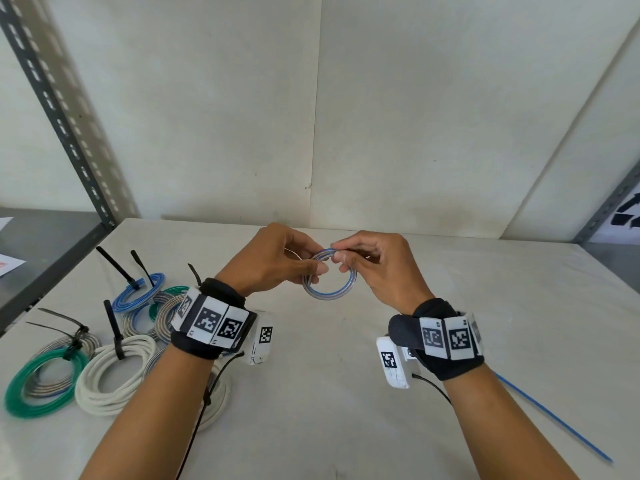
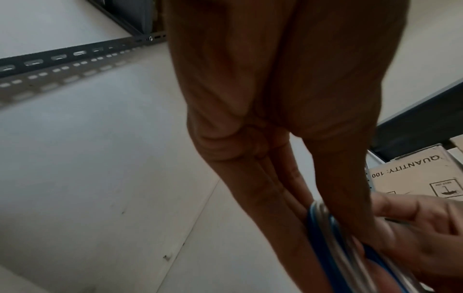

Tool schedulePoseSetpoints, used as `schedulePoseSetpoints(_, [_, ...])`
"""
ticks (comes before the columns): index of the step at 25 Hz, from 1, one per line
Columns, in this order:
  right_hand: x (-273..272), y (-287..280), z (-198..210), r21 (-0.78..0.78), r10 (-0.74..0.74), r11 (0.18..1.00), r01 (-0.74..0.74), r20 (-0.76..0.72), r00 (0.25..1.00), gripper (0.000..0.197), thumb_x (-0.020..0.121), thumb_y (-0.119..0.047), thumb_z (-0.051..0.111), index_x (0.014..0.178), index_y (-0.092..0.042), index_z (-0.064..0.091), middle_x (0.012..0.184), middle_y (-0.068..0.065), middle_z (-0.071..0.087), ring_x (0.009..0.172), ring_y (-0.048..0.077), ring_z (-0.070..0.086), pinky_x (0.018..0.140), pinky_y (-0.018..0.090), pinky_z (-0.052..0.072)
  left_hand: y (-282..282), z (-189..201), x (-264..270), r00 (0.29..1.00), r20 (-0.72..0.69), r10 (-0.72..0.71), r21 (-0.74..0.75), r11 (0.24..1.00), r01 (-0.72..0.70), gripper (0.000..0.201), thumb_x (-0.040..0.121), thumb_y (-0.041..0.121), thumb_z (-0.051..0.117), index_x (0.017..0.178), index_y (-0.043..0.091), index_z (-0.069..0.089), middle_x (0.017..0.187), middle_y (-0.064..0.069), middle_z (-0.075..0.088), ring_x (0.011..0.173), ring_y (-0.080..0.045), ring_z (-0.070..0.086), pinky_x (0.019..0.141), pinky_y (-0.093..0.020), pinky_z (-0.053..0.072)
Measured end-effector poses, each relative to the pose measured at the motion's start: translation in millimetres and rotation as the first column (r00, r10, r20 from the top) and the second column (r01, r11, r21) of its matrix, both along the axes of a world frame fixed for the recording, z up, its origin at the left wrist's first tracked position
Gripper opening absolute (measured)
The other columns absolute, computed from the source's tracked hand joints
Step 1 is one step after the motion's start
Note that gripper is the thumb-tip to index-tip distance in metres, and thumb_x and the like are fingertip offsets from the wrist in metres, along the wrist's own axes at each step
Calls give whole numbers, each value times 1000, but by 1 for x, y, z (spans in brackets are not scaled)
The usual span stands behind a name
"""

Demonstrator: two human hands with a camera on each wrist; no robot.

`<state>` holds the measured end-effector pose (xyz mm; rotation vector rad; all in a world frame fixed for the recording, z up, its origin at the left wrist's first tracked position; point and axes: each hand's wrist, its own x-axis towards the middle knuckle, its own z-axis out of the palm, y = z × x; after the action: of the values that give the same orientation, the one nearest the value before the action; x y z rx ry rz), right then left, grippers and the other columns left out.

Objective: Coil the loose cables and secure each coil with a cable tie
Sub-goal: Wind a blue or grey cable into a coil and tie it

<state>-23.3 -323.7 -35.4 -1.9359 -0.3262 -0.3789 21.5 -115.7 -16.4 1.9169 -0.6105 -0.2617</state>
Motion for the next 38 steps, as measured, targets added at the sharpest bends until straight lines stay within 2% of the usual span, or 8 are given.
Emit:
schedulePoseSetpoints(3, [0, 2, -3, 20, -5, 1000, 5, 25, 1000, 13, 91, -8, 72, 97, -19, 76, 86, 10, 76, 74, 25, 73, 72, 44, 59, 1, 0, 0, 1000, -16, 3, 1, 1000, -3, 12, 84, 14, 81, 93, 7, 76, 80, -13, 76, 73, -22, 75, 76, -38, 63])
schedulePoseSetpoints(11, [1, 13, -4, 462, -145, 877, 135, -15, 989, 5, 97, -6, 64, 101, -3, 64, 92, 15, 77, 81, 29, 76, 67, 37, 61, -1, 2, 4, 986, -151, 75, -411, 902, -131, 18, 86, 4, 75, 102, -2, 71, 86, -14, 73, 80, -29, 75, 76, -39, 63])
schedulePoseSetpoints(19, [-5, 24, 2, 640, -141, 745, 188, -125, 982, 11, 96, -11, 65, 90, -4, 60, 90, 21, 75, 78, 35, 75, 68, 40, 61, -3, 0, 5, 981, -193, 35, -533, 836, -135, 25, 76, 8, 77, 99, 2, 70, 85, -10, 71, 77, -24, 73, 72, -33, 61])
schedulePoseSetpoints(22, [-7, 24, 3, 634, -101, 758, 155, -121, 987, 5, 97, -9, 64, 99, -4, 66, 95, 21, 75, 81, 32, 75, 72, 39, 62, -3, 0, 6, 979, -198, 46, -572, 806, -154, 26, 73, 11, 77, 97, 2, 69, 83, -11, 70, 75, -23, 73, 75, -36, 62])
schedulePoseSetpoints(30, [-3, 25, 1, 759, -73, 595, 265, -277, 958, 11, 96, -11, 65, 105, -6, 68, 96, 17, 76, 88, 27, 76, 78, 39, 62, -7, -4, 6, 982, -186, 32, -546, 828, -130, 17, 78, 7, 76, 93, 3, 70, 79, -11, 68, 78, -28, 74, 73, -35, 61])
schedulePoseSetpoints(32, [-3, 24, 1, 762, -51, 603, 236, -258, 965, 14, 96, -12, 65, 107, -4, 67, 96, 17, 76, 88, 28, 76, 80, 41, 62, -7, -4, 6, 977, -213, 19, -560, 817, -138, 22, 75, 10, 76, 95, 2, 70, 80, -12, 69, 77, -26, 74, 73, -35, 61])
schedulePoseSetpoints(36, [-5, 23, 2, 666, -96, 730, 155, -124, 988, 15, 95, -7, 66, 109, -3, 67, 94, 18, 76, 82, 28, 75, 75, 40, 62, -12, -7, 6, 963, -267, 35, -606, 771, -196, 33, 75, 11, 76, 104, -2, 68, 80, -12, 74, 78, -22, 75, 72, -31, 61])
schedulePoseSetpoints(38, [-2, 14, 4, 583, -165, 797, 159, -44, 985, 13, 94, -3, 65, 107, -4, 68, 90, 15, 76, 75, 25, 74, 71, 38, 62, -14, -7, 5, 980, -172, 103, -514, 839, -179, 33, 81, 16, 79, 109, 0, 69, 87, -13, 75, 83, -25, 75, 76, -34, 62])
